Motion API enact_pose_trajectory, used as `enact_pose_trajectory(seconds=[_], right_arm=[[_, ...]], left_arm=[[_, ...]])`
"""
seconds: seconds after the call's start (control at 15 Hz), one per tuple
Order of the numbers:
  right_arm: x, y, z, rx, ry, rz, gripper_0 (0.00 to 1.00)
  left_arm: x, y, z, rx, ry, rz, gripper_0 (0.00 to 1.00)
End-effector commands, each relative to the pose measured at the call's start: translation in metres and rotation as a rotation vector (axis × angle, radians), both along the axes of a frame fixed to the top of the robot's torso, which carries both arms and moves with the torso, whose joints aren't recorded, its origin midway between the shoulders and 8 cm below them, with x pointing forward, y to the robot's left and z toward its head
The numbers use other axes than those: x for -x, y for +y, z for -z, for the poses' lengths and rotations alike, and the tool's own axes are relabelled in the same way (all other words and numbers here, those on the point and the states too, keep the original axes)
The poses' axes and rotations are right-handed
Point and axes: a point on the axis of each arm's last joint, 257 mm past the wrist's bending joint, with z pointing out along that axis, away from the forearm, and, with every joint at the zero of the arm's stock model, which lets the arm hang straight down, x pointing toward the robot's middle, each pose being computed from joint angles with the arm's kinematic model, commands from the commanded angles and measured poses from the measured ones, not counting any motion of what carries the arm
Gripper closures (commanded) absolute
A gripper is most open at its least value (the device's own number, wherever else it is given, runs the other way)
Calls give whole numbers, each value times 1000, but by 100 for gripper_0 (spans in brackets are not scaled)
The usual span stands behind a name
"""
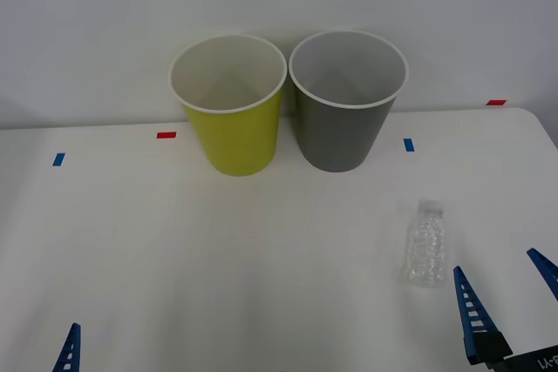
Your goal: Put cans in the gray bin and PET bottles in the light green bin.
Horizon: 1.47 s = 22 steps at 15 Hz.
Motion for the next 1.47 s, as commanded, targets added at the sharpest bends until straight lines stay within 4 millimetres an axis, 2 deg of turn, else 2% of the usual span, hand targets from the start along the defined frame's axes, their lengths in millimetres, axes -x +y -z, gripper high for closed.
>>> enact_pose_trajectory(seconds=[0.07,1.47], right_arm=[[0,0,0,0,0,0,8],[0,0,0,0,0,0,8]], left_arm=[[0,0,0,0,0,0,0],[0,0,0,0,0,0,0]])
